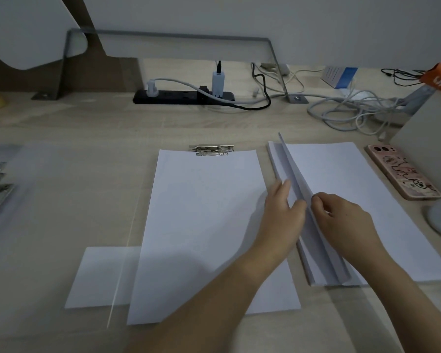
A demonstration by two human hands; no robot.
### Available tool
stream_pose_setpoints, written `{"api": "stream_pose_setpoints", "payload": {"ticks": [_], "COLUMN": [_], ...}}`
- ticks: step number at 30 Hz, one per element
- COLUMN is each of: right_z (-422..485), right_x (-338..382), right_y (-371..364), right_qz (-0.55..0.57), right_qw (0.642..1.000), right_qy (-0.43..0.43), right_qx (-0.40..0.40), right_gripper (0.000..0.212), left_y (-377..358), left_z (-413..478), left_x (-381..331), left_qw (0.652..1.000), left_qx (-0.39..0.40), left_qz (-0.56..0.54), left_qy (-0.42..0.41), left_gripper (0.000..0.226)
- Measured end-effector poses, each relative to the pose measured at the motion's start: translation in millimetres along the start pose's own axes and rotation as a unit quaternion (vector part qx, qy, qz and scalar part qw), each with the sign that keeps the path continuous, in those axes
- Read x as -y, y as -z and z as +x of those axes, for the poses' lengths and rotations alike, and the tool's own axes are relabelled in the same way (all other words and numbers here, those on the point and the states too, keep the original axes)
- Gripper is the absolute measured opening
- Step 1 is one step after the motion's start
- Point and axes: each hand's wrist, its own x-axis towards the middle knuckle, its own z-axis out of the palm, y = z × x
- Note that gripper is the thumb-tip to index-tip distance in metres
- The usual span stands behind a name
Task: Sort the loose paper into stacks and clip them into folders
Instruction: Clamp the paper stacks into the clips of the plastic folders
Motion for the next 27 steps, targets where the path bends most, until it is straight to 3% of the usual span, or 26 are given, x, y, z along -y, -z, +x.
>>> {"api": "stream_pose_setpoints", "payload": {"ticks": [4, 14, 19, 23, 27], "right_z": [1, -2, -8, -12, -8], "right_x": [-2, 1, -3, -8, -26], "right_y": [-1, 3, -1, 6, 34], "right_qz": [0.005, 0.013, 0.026, 0.12, 0.116], "right_qw": [1.0, 0.999, 0.999, 0.99, 0.988], "right_qy": [-0.008, -0.029, -0.013, -0.04, -0.097], "right_qx": [0.009, 0.028, 0.027, 0.055, -0.011], "right_gripper": [0.031, 0.037, 0.035, 0.035, 0.043], "left_y": [-9, -15, -23, -26, -8], "left_z": [10, 22, 20, 16, 5], "left_x": [-5, -10, -11, -10, -13], "left_qw": [0.997, 0.985, 0.984, 0.989, 0.995], "left_qx": [0.045, 0.025, 0.012, -0.01, -0.012], "left_qz": [-0.018, 0.067, 0.116, 0.113, 0.088], "left_qy": [0.052, 0.159, 0.136, 0.095, 0.033], "left_gripper": [0.022, 0.029, 0.046, 0.047, 0.038]}}
